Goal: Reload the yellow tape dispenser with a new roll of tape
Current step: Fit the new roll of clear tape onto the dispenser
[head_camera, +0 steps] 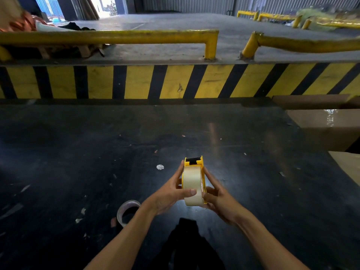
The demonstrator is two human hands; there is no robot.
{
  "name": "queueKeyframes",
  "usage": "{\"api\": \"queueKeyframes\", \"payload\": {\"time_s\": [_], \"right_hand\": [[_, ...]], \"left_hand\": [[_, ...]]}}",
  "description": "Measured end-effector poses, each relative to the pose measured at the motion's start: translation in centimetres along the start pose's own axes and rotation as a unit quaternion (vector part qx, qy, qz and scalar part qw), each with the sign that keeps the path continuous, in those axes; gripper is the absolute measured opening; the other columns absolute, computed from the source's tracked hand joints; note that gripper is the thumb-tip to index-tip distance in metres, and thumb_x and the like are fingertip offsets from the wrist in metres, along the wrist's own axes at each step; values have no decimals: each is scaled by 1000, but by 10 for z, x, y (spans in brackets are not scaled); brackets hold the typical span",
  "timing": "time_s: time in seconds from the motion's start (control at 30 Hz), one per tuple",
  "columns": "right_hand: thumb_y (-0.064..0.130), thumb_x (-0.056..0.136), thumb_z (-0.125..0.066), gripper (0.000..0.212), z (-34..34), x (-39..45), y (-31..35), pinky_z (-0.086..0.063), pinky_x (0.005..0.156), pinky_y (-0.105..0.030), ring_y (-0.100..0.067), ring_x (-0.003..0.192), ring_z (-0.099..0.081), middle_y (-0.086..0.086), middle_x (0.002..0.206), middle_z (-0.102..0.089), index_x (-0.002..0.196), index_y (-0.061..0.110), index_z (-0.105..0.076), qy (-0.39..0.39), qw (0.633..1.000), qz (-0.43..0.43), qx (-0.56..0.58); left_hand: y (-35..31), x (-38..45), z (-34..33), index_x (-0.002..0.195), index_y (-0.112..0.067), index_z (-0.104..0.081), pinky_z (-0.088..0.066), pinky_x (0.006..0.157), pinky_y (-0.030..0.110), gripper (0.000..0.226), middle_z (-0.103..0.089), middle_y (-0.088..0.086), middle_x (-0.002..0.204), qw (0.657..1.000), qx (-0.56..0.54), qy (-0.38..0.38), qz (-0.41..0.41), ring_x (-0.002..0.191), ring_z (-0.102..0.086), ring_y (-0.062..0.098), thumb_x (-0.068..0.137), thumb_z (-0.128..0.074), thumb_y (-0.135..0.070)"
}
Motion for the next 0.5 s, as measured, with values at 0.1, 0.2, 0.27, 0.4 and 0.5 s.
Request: {"api": "queueKeyframes", "payload": {"time_s": [0.1,0.2,0.27,0.4,0.5], "right_hand": [[5,94,-57,81,2,-1,6,-54,98,-52,-33,122,-59,-14,134,-55,142,64,-29,0,999,4,-53],[5,96,-56,81,3,-4,14,-54,97,-52,-32,120,-60,-12,131,-56,140,66,-27,-1,996,16,-88],[4,97,-53,81,4,-5,22,-56,96,-50,-31,116,-61,-12,126,-56,141,66,-25,-2,992,21,-126],[18,98,-56,64,10,-7,49,-54,98,-44,-16,107,-62,-7,125,-54,137,61,-29,-28,969,62,-239],[33,95,-60,47,19,-15,92,-51,97,-34,1,108,-55,5,125,-54,136,49,-45,-112,941,169,-273]], "left_hand": [[1,3,-1,153,-59,-14,-45,111,63,123,-45,11,153,999,35,-9,-4,135,-53,35,64,-96,-40],[-1,3,-3,154,-59,-7,-46,112,60,128,-41,5,155,998,51,-20,-5,137,-52,31,61,-94,-51],[-3,3,-5,150,-64,-11,-47,110,59,120,-43,5,153,999,36,-28,-11,136,-53,31,62,-92,-53],[-7,-2,-2,148,-67,-14,-49,109,59,114,-48,7,149,997,41,-54,-36,131,-57,30,66,-91,-43],[-10,-7,-2,151,-65,-8,-53,106,53,116,-53,1,143,991,111,-68,-44,125,-61,24,70,-87,-40]]}}
Point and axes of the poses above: each hand's wrist, its own x-axis towards the middle knuckle, its own z-axis out of the back of the hand, y = z × x, the point moved 8 cm from there along x, towards the middle knuckle
